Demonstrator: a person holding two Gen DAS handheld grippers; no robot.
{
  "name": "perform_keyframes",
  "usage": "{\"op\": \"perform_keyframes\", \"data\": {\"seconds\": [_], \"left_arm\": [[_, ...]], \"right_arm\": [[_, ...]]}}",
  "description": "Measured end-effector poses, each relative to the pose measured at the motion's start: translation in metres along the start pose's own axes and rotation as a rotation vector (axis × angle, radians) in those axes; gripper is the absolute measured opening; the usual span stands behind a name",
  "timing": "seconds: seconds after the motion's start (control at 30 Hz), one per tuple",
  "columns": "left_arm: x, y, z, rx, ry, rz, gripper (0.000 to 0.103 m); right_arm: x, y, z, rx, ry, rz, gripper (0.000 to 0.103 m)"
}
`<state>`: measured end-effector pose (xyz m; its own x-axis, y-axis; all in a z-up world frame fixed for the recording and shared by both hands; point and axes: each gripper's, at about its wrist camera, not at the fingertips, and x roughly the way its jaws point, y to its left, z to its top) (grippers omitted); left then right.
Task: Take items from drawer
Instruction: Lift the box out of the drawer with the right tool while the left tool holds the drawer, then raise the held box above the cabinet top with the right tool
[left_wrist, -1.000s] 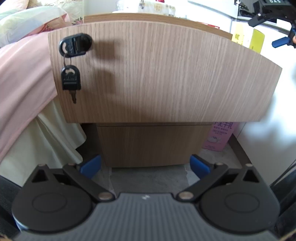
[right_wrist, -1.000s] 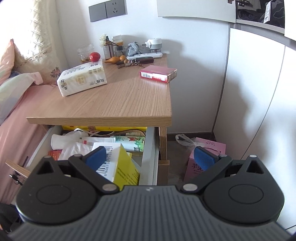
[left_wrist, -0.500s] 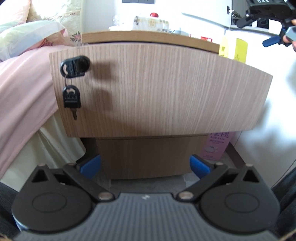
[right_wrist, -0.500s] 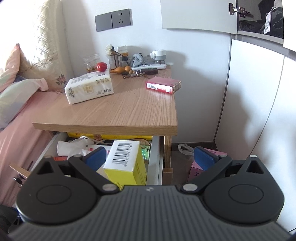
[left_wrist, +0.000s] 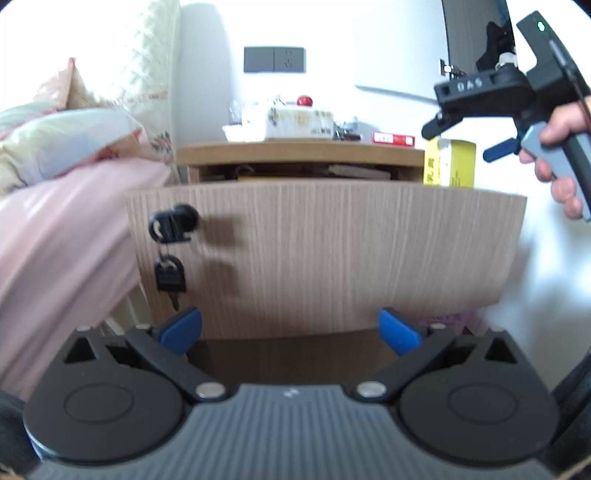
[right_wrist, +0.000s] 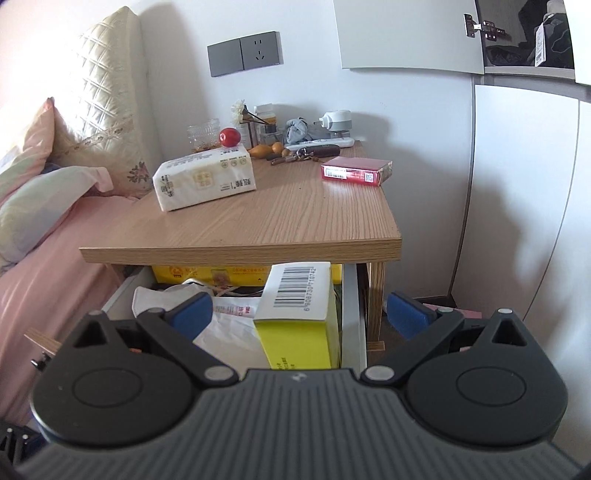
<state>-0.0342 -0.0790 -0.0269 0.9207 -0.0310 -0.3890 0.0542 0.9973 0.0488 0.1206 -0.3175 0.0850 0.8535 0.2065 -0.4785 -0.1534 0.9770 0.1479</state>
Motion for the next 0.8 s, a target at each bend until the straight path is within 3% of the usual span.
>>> {"op": "perform_keyframes", "data": {"seconds": [0.07, 0.2, 0.33, 0.57, 0.67, 0.8], "left_arm": [[-0.003, -0.001, 0.002, 0.010, -0.036, 0.017, 0.103], [-0.008, 0.001, 0.005, -0.005, -0.078, 0.036, 0.103], [-0.011, 0.003, 0.009, -0.021, -0.109, 0.036, 0.103], [-0.014, 0.004, 0.012, -0.021, -0.128, 0.036, 0.103], [-0.015, 0.005, 0.015, -0.027, -0.132, 0.036, 0.103], [-0.017, 0.009, 0.019, -0.039, -0.142, 0.040, 0.103]], "right_arm": [[0.003, 0.000, -0.004, 0.004, -0.012, -0.005, 0.100], [0.007, 0.002, -0.012, -0.010, -0.031, -0.033, 0.083], [0.009, -0.001, -0.016, 0.011, -0.045, -0.033, 0.075], [0.010, -0.003, -0.023, 0.042, -0.076, -0.033, 0.057], [0.008, -0.004, -0.027, 0.055, -0.106, -0.034, 0.044], [-0.003, -0.003, -0.020, 0.058, -0.159, -0.028, 0.043]]}}
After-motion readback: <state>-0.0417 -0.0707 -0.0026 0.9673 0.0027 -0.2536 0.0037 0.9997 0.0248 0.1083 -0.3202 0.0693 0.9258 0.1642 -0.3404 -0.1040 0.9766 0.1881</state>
